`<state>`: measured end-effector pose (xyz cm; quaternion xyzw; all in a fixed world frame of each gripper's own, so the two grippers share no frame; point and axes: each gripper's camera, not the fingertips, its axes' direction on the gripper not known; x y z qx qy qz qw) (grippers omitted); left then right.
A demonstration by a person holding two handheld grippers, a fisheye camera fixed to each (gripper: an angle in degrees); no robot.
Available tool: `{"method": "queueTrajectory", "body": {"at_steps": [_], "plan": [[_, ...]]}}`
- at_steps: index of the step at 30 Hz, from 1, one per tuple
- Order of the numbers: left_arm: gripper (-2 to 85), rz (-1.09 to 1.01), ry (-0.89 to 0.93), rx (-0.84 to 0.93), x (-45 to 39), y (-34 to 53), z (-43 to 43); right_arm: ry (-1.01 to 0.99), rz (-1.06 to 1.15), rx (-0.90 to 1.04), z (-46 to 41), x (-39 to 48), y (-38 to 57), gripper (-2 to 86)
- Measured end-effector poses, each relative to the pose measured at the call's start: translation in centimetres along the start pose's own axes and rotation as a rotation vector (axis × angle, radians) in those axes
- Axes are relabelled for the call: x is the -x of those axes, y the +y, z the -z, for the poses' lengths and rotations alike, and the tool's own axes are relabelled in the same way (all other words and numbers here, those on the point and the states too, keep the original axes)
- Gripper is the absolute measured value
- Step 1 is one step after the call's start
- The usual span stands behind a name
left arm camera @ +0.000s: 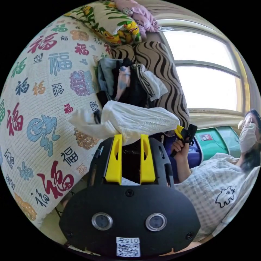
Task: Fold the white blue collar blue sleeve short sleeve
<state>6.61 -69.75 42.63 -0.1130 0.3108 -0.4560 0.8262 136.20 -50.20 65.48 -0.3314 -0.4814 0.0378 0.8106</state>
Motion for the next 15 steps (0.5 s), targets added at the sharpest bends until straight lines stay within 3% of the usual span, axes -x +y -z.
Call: {"method": "queueTrajectory", "body": {"at_steps": [3, 6, 11, 15], "plan": [[14.0, -0.016, 0.121, -0.056, 1.1, 4.4, 5.9, 0.053, 0.264, 0.078, -2.4, 9.1, 1.7, 1.7], [15.9, 0.045, 0.43, -0.152, 4.2, 8.5, 9.6, 0.107, 0.495, 0.184, -5.8, 18.1, 5.0, 1.3], [3.7, 0.072, 0.797, -0.276, 9.4, 15.0, 16.1, 0.269, 0.663, 0.234, -9.2, 29.7, 12.3, 0.5], [0.7, -0.06, 0.831, -0.289, 11.3, 18.5, 22.8, 0.343, 0.695, 0.18, -10.8, 36.5, 17.9, 0.3]]}}
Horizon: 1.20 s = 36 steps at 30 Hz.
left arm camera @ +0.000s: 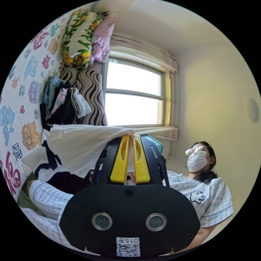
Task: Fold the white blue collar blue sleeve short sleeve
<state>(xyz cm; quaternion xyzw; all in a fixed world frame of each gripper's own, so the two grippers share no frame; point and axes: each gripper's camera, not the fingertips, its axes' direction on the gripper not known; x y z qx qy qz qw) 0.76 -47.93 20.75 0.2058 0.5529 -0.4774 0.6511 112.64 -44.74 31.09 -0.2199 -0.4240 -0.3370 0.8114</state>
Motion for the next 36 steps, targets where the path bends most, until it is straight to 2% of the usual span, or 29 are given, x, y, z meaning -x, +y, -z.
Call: {"method": "queueTrajectory", "body": {"at_steps": [4, 7, 11, 12, 15, 16, 23, 25, 27, 28, 30, 32, 36], "plan": [[-0.1, -0.171, -0.052, 0.071, -5.5, 0.6, 6.9, -0.045, -0.051, -0.099, 0.3, 4.9, -0.2, 0.2], [-0.3, -0.259, -0.061, 0.047, -8.8, 1.1, 11.8, -0.118, -0.157, -0.215, 0.8, 6.7, 0.2, -0.1], [-0.4, -0.391, -0.082, 0.025, -13.2, 1.4, 17.8, -0.357, -0.336, -0.462, 2.0, 6.5, 2.2, -0.2], [-0.4, -0.406, -0.095, 0.031, -13.8, 1.4, 18.5, -0.34, -0.366, -0.49, 2.2, 6.7, 2.7, -0.1], [-0.4, -0.466, -0.131, 0.053, -15.9, 1.3, 21.9, -0.159, -0.396, -0.439, 1.7, 8.0, 2.9, 1.1], [-0.3, -0.477, -0.122, 0.055, -16.6, 1.3, 23.2, -0.153, -0.393, -0.424, 1.4, 8.2, 2.8, 1.4], [-0.2, -0.565, -0.018, 0.171, -20.2, 1.7, 27.4, -0.287, -0.296, -0.248, -3.9, 10.2, -0.5, 12.5], [-0.2, -0.566, 0.016, 0.207, -20.6, 1.8, 27.9, -0.336, -0.268, -0.213, -5.0, 11.3, -1.8, 13.2], [-0.2, -0.566, 0.047, 0.242, -20.9, 2.0, 28.4, -0.393, -0.207, -0.221, -5.5, 13.1, -3.2, 12.2], [-0.2, -0.559, 0.059, 0.254, -21.1, 2.2, 28.8, -0.388, -0.193, -0.225, -5.5, 13.6, -3.6, 11.4], [-0.2, -0.553, 0.072, 0.263, -21.2, 2.5, 29.4, -0.347, -0.142, -0.219, -5.4, 15.5, -4.7, 4.3], [-0.2, -0.548, 0.065, 0.261, -21.3, 2.7, 30.6, -0.31, -0.121, -0.222, -4.8, 16.6, -4.9, 3.6], [-0.2, -0.484, 0.046, 0.105, -21.1, 3.1, 34.3, -0.264, -0.229, -0.311, -2.3, 16.5, -3.1, 2.7]]}}
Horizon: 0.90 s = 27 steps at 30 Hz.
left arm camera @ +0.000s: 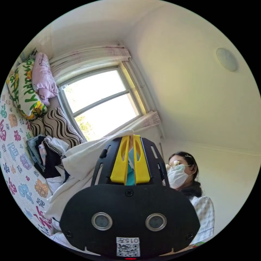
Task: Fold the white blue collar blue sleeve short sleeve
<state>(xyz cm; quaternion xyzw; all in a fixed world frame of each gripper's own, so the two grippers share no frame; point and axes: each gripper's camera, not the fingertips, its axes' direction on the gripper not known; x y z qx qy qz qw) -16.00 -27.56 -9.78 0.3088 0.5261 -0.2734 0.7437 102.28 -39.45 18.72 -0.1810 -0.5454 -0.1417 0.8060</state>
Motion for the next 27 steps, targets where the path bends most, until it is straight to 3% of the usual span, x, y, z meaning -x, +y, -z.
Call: {"method": "queueTrajectory", "body": {"at_steps": [4, 8, 12, 15, 19, 23, 27], "plan": [[-0.2, -0.007, -0.071, -0.01, -1.1, 1.0, 0.5, -0.01, -0.117, -0.15, 3.1, -1.2, 1.0, 2.2], [-0.1, 0.009, -0.042, 0.129, -0.8, 2.0, -2.0, 0.184, -0.12, -0.224, 5.6, -0.2, 0.1, 2.1], [-0.1, -0.014, -0.06, 0.156, -1.2, 2.9, -2.2, 0.257, -0.13, -0.311, 8.7, 0.8, -1.0, 2.9], [-0.1, 0.0, -0.047, 0.181, -1.1, 4.0, -2.6, 0.274, -0.107, -0.248, 9.2, 1.2, -2.2, 4.7], [-0.1, 0.017, -0.025, 0.054, -0.6, 4.7, -2.5, 0.317, -0.122, -0.192, 7.6, 2.3, -0.8, 6.7], [-0.2, 0.029, -0.135, 0.041, -0.4, 5.1, -3.5, 0.216, -0.239, -0.257, 3.9, 3.9, 5.8, 7.4], [-0.2, 0.081, -0.17, 0.031, 0.2, 6.5, -4.1, 0.086, -0.286, -0.126, -0.7, 6.5, 8.5, 9.4]]}}
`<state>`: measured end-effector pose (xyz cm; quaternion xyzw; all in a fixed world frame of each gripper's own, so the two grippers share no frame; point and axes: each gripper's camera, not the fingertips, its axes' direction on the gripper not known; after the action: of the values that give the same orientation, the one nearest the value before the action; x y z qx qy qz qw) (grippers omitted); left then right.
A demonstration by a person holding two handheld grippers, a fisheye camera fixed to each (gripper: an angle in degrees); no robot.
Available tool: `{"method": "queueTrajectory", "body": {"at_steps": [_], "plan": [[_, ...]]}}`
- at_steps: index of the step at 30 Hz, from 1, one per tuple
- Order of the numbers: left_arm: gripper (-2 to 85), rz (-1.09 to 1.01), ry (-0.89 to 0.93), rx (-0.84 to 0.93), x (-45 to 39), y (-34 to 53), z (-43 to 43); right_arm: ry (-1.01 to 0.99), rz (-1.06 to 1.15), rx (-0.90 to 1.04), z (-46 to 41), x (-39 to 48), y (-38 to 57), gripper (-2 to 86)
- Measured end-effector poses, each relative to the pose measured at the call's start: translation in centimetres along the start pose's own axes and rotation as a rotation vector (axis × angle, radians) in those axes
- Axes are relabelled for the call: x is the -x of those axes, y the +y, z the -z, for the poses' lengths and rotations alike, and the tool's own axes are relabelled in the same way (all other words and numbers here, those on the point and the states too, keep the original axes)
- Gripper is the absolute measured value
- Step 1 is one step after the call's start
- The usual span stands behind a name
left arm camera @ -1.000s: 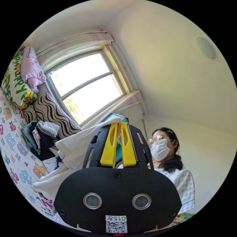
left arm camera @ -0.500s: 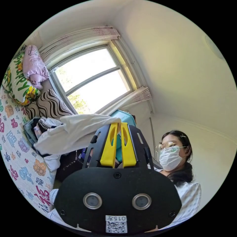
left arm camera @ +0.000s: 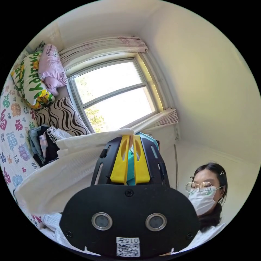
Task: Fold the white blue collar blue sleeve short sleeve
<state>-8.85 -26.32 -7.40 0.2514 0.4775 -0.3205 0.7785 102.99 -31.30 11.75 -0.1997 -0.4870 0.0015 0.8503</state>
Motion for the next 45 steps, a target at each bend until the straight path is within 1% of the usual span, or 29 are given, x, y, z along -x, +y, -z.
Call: {"method": "queueTrajectory", "body": {"at_steps": [2, 5, 7, 9, 10, 13, 14, 15, 16, 19, 21, 25, 27, 29, 31, 34, 36, 37, 39, 40, 42, 45], "plan": [[-0.2, 0.037, 0.016, -0.021, 0.6, 1.0, 0.0, -0.018, 0.049, 0.042, -0.6, 1.6, 0.3, 9.6], [-0.2, 0.06, 0.01, -0.055, 0.7, 2.3, 0.3, 0.0, 0.2, 0.038, -0.9, 4.8, 0.0, 9.8], [-0.2, 0.04, -0.02, -0.067, 0.1, 3.1, 0.4, 0.075, 0.278, 0.057, -1.6, 6.3, -0.7, 10.4], [-0.3, 0.022, -0.035, -0.07, -0.7, 3.9, 0.4, 0.256, 0.217, 0.034, -2.5, 5.9, -2.1, 11.5], [-0.2, 0.009, -0.038, -0.075, -1.3, 4.4, 0.5, 0.269, 0.205, 0.019, -2.6, 5.6, -2.5, 11.7], [-0.2, -0.028, -0.038, -0.084, -2.9, 5.7, 0.9, 0.237, 0.145, -0.002, -2.1, 3.9, -4.7, 11.3], [-0.2, -0.043, -0.035, -0.092, -3.5, 6.1, 1.2, 0.265, 0.132, -0.024, -1.6, 3.4, -5.3, 10.1], [-0.2, -0.052, -0.034, -0.097, -3.8, 6.3, 1.4, 0.277, 0.138, -0.043, -0.8, 3.1, -5.8, 5.6], [-0.2, -0.073, -0.034, -0.102, -4.3, 6.6, 1.7, 0.27, 0.151, -0.048, -0.4, 3.0, -6.0, 3.3], [-0.1, -0.12, -0.035, -0.119, -5.4, 7.1, 3.0, 0.297, 0.185, -0.121, 2.9, 3.0, -6.3, 1.6], [-0.1, -0.138, -0.059, -0.157, -5.8, 7.3, 4.2, 0.278, 0.195, -0.156, 5.9, 2.7, -6.2, 1.1], [0.1, -0.21, -0.186, -0.222, -6.9, 7.4, 7.0, 0.189, 0.212, -0.197, 10.4, 2.4, -6.2, 0.8], [0.3, -0.237, -0.204, -0.208, -7.1, 7.7, 7.8, 0.16, 0.262, -0.169, 12.5, 3.1, -6.6, 0.7], [0.8, -0.272, -0.215, -0.141, -7.1, 8.2, 8.7, 0.151, 0.303, -0.149, 13.8, 3.7, -6.8, 0.7], [1.4, -0.307, -0.285, -0.11, -7.0, 9.0, 9.4, 0.121, 0.337, -0.131, 14.9, 4.1, -7.0, 0.6], [3.8, -0.356, -0.399, -0.021, -6.5, 10.4, 9.8, -0.035, 0.351, -0.091, 15.9, 3.8, -7.5, 0.6], [5.6, -0.407, -0.44, 0.033, -6.1, 11.6, 9.6, -0.245, 0.322, -0.084, 16.3, 2.4, -8.0, 0.6], [6.8, -0.417, -0.465, 0.078, -5.6, 12.4, 9.3, -0.299, 0.306, -0.086, 16.3, 1.9, -8.1, 0.6], [8.4, -0.411, -0.472, 0.128, -4.7, 13.6, 8.9, -0.496, 0.234, -0.098, 16.0, 0.0, -8.4, 0.5], [9.4, -0.396, -0.478, 0.134, -4.1, 14.4, 9.0, -0.539, 0.217, -0.104, 15.9, -0.5, -8.4, 0.5], [10.9, -0.375, -0.471, 0.136, -3.3, 15.7, 9.3, -0.702, 0.151, -0.13, 15.5, -2.2, -8.4, 0.5], [11.9, -0.307, -0.448, 0.14, -1.9, 18.4, 10.6, -0.79, 0.103, -0.151, 15.4, -3.5, -8.6, 0.4]]}}
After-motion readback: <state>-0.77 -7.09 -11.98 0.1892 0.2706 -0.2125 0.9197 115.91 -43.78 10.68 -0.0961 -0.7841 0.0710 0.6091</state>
